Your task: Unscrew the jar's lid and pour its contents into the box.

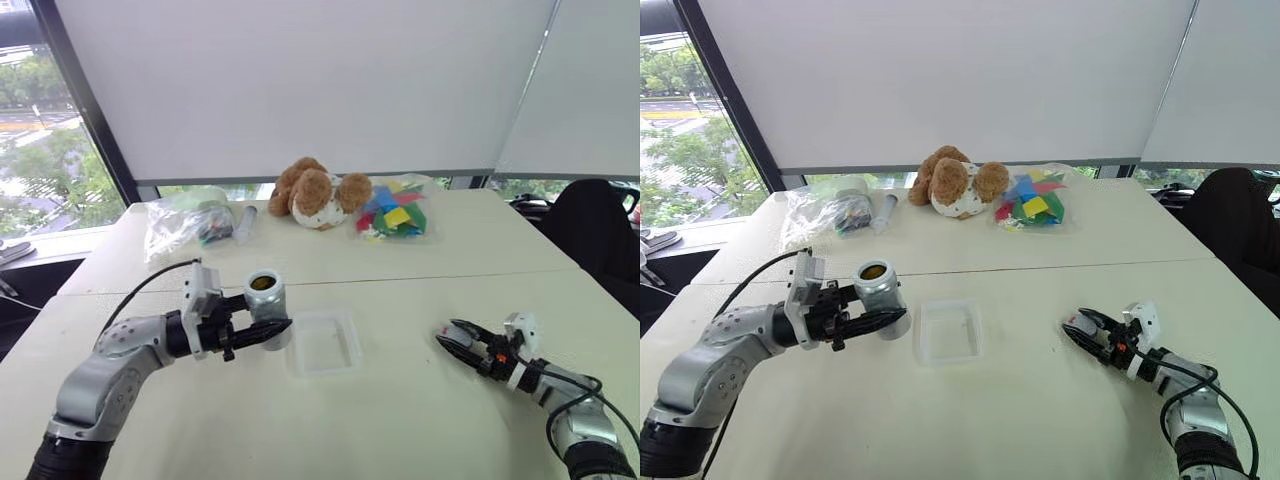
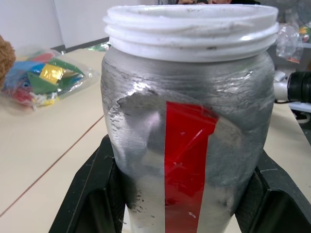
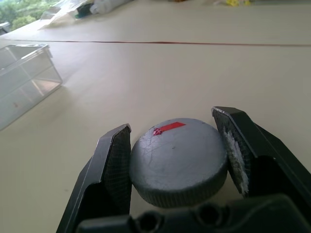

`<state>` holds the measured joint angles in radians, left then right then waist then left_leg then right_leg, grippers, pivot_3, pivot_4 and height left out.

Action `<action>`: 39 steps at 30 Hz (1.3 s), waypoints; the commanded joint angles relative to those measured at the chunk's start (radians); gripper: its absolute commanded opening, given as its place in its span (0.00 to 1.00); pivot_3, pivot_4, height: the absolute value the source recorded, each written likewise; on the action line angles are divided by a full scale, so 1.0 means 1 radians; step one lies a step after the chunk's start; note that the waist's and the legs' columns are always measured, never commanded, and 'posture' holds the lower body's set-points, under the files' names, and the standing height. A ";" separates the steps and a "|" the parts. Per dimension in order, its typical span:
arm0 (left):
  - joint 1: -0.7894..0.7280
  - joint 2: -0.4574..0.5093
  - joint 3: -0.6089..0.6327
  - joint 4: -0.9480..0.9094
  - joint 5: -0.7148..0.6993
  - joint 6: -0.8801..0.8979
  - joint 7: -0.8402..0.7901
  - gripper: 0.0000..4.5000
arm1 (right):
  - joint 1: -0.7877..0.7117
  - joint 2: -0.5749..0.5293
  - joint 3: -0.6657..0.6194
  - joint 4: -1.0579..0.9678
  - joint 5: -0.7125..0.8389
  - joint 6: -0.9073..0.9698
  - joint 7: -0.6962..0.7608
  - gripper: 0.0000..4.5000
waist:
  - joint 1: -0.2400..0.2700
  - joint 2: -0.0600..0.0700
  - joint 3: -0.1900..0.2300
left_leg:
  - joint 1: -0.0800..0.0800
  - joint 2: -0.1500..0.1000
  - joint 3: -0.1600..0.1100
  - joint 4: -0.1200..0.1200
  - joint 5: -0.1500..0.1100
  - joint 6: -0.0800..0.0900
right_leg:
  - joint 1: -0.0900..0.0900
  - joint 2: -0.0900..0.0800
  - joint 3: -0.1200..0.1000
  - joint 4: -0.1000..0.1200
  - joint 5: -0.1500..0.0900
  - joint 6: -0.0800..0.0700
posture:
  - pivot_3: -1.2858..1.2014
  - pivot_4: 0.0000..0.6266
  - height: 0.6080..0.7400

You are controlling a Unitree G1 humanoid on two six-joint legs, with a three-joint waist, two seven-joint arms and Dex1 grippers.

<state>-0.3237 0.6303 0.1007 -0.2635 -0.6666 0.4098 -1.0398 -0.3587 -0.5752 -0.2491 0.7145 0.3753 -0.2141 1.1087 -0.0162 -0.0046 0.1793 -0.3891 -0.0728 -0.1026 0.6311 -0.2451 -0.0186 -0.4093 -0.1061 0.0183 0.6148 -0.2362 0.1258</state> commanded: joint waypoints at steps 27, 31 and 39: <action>-0.242 0.045 -0.263 0.323 0.889 -0.697 0.310 0.47 | 0.330 -0.161 0.055 -1.054 0.208 0.422 -0.023 0.99 | 0.032 0.001 0.002 | -0.002 -0.001 -0.001 0.001 0.000 0.000 | 0.000 -0.001 0.000 -0.002 0.000 0.000 | 0.52 0.24 1.00; -0.298 0.031 -0.307 0.394 1.219 -0.902 0.685 0.47 | 0.345 -0.154 0.034 -1.037 0.204 0.416 -0.041 0.99 | 0.031 0.000 0.002 | -0.002 -0.001 -0.001 0.001 0.000 0.000 | 0.000 -0.001 0.000 -0.002 0.000 0.000 | 0.52 0.24 1.00; -0.416 0.079 -0.544 0.458 1.918 -0.943 1.405 0.47 | 0.350 -0.138 0.037 -1.043 0.203 0.421 -0.080 0.99 | 0.031 -0.001 0.003 | -0.002 -0.001 0.000 0.000 0.000 0.000 | 0.000 0.000 0.000 -0.002 0.002 0.005 | 0.52 0.24 1.00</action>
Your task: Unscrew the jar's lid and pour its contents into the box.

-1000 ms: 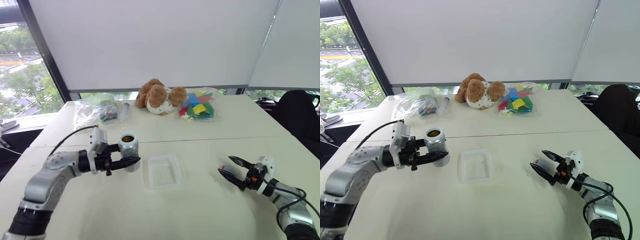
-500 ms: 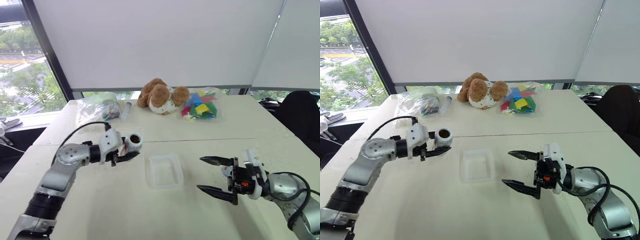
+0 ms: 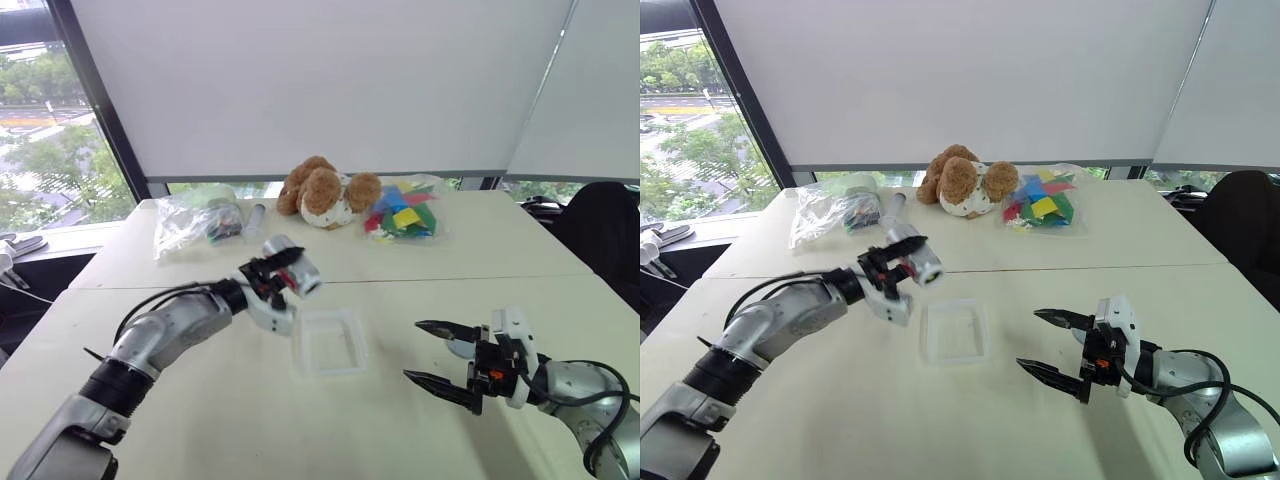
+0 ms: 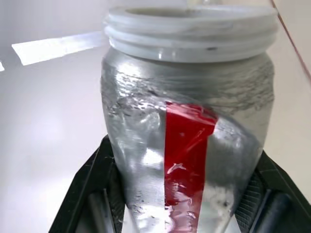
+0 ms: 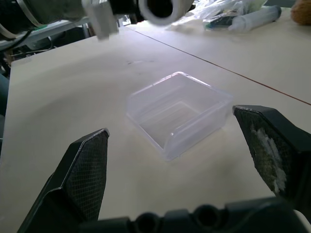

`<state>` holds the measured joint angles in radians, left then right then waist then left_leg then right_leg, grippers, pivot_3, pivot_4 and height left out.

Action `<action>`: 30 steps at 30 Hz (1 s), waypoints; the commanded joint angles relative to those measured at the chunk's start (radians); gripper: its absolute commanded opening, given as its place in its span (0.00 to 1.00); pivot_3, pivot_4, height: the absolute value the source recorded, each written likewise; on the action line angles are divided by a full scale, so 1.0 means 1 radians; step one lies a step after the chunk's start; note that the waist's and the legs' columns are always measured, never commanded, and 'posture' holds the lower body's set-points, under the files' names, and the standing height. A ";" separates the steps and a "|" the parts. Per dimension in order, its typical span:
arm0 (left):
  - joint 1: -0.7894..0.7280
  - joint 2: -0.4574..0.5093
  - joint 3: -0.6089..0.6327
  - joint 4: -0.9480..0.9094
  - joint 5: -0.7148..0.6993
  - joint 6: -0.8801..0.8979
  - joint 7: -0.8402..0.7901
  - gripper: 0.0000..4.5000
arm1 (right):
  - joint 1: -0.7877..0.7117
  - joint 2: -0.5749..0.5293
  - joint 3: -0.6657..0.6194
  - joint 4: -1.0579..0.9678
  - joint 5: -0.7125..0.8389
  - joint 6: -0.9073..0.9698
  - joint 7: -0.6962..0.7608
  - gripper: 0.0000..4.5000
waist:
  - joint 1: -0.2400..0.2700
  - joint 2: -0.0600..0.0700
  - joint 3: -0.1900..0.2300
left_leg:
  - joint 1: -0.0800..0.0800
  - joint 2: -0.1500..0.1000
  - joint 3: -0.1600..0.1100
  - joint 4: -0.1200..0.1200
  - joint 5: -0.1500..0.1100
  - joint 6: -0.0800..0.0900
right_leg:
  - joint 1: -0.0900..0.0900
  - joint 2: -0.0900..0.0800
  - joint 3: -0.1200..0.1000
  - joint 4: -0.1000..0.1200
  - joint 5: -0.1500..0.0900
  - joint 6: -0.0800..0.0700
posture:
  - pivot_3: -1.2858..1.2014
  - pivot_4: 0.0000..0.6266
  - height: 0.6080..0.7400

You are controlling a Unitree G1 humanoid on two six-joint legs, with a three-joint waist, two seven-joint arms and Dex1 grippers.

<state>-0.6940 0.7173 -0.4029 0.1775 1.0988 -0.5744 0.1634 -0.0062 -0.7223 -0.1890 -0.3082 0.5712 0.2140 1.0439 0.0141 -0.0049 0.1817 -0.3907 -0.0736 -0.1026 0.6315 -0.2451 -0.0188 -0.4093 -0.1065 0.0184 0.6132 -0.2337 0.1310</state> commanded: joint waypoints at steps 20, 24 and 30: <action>-0.094 0.013 -0.178 -0.009 0.384 0.323 0.584 0.47 | -0.014 0.047 0.014 -0.046 0.005 0.007 -0.082 0.99 | -0.001 -0.002 0.001 | 0.000 0.000 -0.001 0.001 0.000 0.000 | -0.002 0.001 -0.001 0.005 0.000 0.002 | 0.52 0.24 1.00; -0.083 0.014 -0.095 -0.003 0.043 0.145 0.400 0.47 | -0.004 0.046 0.003 -0.037 0.008 0.000 -0.077 0.99 | -0.001 -0.002 0.001 | 0.000 0.000 -0.001 0.002 0.000 0.000 | -0.001 0.000 -0.001 0.006 0.000 0.001 | 0.52 0.24 1.00; 0.114 -0.009 0.047 0.055 -0.937 0.012 -0.270 0.47 | -0.001 0.045 -0.021 -0.016 0.038 -0.016 -0.035 0.99 | -0.015 0.001 -0.001 | 0.001 0.000 0.001 0.001 0.000 0.000 | -0.002 -0.002 0.000 0.007 0.001 0.001 | 0.52 0.24 1.00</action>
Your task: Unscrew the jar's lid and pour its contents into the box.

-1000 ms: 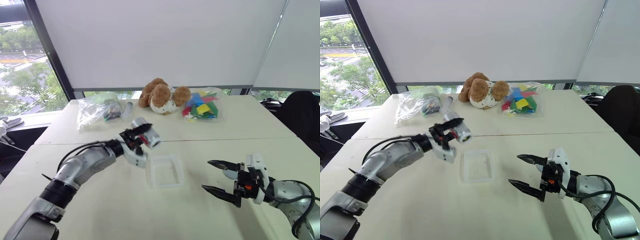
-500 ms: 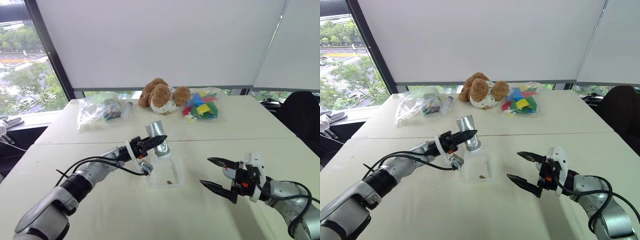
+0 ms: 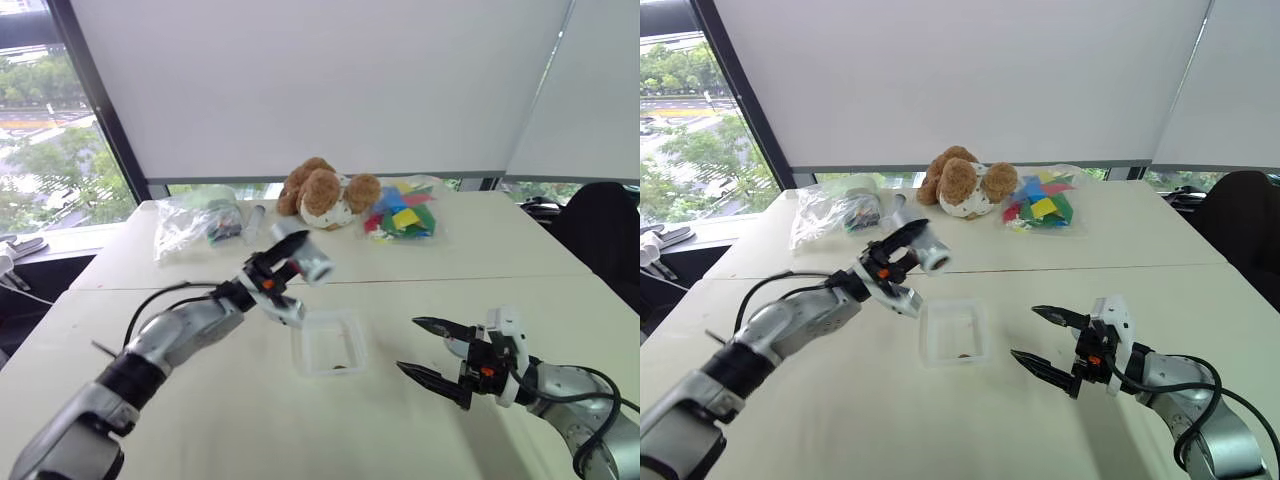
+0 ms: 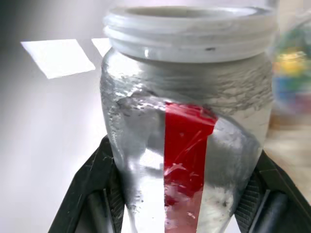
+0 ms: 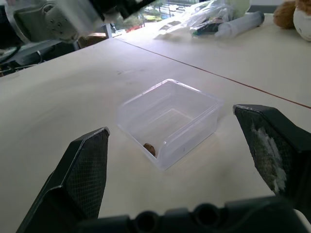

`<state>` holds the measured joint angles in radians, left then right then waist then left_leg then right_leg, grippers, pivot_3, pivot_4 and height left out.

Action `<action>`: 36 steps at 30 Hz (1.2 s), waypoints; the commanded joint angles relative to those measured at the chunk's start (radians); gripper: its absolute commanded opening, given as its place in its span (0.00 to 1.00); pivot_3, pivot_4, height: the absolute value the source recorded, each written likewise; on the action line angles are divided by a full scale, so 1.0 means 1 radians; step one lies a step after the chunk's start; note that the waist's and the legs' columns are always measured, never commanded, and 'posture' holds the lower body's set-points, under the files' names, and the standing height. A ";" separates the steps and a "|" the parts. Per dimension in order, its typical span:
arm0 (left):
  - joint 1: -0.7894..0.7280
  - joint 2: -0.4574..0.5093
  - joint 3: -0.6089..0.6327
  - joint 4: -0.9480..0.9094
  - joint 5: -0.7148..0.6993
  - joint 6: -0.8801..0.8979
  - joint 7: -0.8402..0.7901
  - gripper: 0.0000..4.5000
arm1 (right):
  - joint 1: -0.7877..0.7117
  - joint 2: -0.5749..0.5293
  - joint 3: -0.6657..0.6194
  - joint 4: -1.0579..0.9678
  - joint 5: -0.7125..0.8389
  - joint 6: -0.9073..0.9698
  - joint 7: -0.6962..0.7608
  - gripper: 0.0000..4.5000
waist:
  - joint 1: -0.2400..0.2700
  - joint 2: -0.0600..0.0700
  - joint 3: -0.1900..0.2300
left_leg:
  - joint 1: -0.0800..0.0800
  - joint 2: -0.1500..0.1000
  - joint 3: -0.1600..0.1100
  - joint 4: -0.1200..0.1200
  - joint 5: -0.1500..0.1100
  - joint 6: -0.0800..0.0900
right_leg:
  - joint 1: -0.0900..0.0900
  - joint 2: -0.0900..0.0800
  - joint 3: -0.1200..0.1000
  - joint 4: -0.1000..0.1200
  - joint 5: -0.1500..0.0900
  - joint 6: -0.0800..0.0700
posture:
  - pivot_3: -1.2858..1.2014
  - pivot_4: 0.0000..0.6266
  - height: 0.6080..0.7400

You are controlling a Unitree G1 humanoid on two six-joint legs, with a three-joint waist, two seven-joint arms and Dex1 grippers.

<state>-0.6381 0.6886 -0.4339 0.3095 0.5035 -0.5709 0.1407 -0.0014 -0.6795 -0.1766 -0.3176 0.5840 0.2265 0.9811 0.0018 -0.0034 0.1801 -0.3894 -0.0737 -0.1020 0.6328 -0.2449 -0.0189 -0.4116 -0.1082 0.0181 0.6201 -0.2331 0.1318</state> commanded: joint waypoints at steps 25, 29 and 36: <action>0.670 -0.196 0.953 -0.155 -1.086 0.477 -0.546 0.47 | -0.149 0.130 0.037 0.184 -0.018 -0.353 0.219 0.99 | 0.012 -0.002 -0.002 | 0.001 0.001 -0.002 0.003 0.000 0.000 | 0.005 0.002 0.000 -0.003 0.001 -0.002 | 0.52 0.24 1.00; 0.644 -0.218 0.958 -0.071 -1.018 0.423 -0.506 0.47 | -0.178 0.111 0.014 0.231 -0.022 -0.387 0.231 0.99 | 0.011 -0.003 -0.002 | 0.001 0.001 -0.002 0.004 0.000 0.000 | 0.005 0.002 0.000 -0.003 0.001 -0.002 | 0.52 0.24 1.00; 0.650 -0.257 0.931 -0.026 -0.927 0.347 -0.497 0.47 | -0.128 0.095 0.004 0.203 0.016 -0.335 0.243 0.99 | 0.011 -0.004 -0.004 | 0.001 0.001 -0.002 0.003 0.000 0.000 | 0.005 0.002 0.000 -0.003 0.001 -0.002 | 0.52 0.24 1.00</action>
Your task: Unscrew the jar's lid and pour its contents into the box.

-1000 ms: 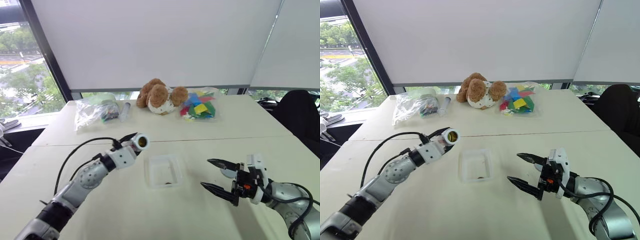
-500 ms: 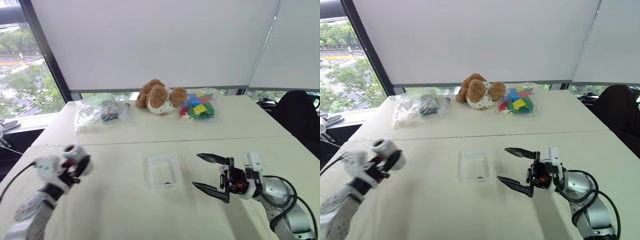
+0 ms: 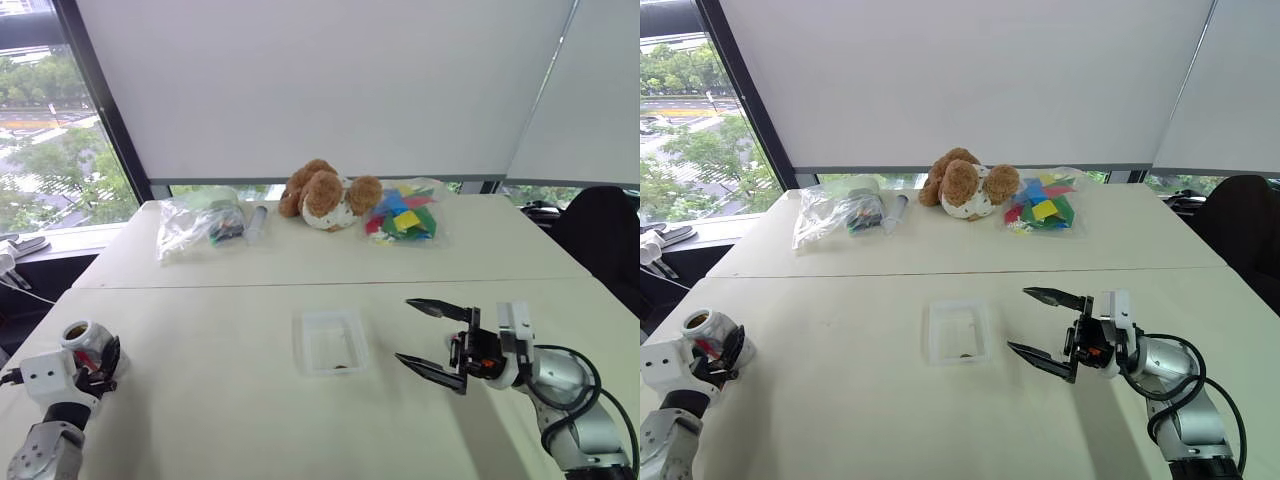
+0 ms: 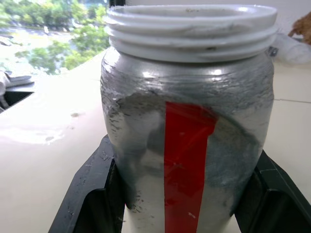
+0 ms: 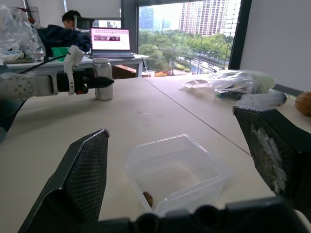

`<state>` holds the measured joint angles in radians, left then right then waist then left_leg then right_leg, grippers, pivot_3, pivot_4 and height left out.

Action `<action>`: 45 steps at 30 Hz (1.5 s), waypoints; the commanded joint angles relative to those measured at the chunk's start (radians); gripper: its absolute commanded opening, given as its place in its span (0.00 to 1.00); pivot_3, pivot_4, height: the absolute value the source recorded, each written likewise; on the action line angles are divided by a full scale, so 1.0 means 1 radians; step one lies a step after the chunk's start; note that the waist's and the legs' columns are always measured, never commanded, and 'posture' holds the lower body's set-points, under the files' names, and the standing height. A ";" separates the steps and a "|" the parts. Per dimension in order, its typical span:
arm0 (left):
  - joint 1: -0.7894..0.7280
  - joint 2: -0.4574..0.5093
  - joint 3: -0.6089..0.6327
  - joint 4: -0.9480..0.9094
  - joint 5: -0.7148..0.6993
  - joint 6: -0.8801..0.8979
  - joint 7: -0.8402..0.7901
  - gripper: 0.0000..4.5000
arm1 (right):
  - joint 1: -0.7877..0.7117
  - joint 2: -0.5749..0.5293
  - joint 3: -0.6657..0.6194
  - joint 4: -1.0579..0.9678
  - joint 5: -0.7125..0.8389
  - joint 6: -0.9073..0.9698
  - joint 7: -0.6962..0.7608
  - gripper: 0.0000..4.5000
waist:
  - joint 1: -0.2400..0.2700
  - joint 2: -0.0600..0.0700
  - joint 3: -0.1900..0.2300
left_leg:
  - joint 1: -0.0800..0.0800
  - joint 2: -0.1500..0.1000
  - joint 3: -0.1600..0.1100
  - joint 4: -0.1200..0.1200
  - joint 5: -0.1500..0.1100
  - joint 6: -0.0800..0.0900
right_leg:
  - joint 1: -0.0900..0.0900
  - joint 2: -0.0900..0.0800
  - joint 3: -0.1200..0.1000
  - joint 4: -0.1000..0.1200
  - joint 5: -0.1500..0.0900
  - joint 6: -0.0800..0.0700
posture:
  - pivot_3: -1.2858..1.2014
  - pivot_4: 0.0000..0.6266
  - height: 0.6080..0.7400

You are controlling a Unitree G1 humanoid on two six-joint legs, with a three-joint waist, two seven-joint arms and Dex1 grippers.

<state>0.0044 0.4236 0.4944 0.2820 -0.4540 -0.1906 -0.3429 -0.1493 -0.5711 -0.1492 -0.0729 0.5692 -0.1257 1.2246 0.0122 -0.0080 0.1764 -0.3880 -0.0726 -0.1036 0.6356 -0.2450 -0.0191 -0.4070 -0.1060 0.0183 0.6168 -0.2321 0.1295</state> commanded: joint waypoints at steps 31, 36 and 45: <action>0.303 0.298 0.073 -0.008 0.046 -0.104 -0.466 0.99 | 0.285 -0.172 -0.191 -0.306 0.123 0.267 -0.072 1.00 | -0.001 -0.003 -0.003 | -0.001 0.000 0.002 -0.004 0.000 0.000 | -0.002 -0.007 0.000 -0.004 -0.004 -0.007 | 0.52 0.24 1.00; 0.402 0.308 0.107 -0.086 0.024 -0.073 -0.521 0.99 | 0.298 -0.187 -0.208 -0.306 0.126 0.282 -0.055 1.00 | 0.000 -0.004 -0.003 | -0.002 0.000 0.002 -0.004 -0.001 0.000 | -0.002 -0.007 0.000 -0.005 -0.005 -0.007 | 0.52 0.24 1.00; 0.602 0.380 0.082 -0.443 0.050 -0.119 -0.694 0.99 | 0.303 -0.284 -0.297 -0.255 0.130 0.284 0.049 1.00 | 0.003 -0.005 -0.004 | -0.003 0.001 0.003 -0.004 -0.003 -0.002 | -0.001 -0.010 -0.001 -0.007 -0.006 -0.007 | 0.52 0.24 1.00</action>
<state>0.6076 0.7883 0.5844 -0.0799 -0.4014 -0.3104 -1.0262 0.1577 -0.8397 -0.4087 -0.3374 0.6988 0.1751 1.2539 0.0150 -0.0129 0.1726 -0.3911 -0.0711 -0.0984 0.6317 -0.2478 -0.0215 -0.4072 -0.1176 0.0172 0.6102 -0.2386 0.1227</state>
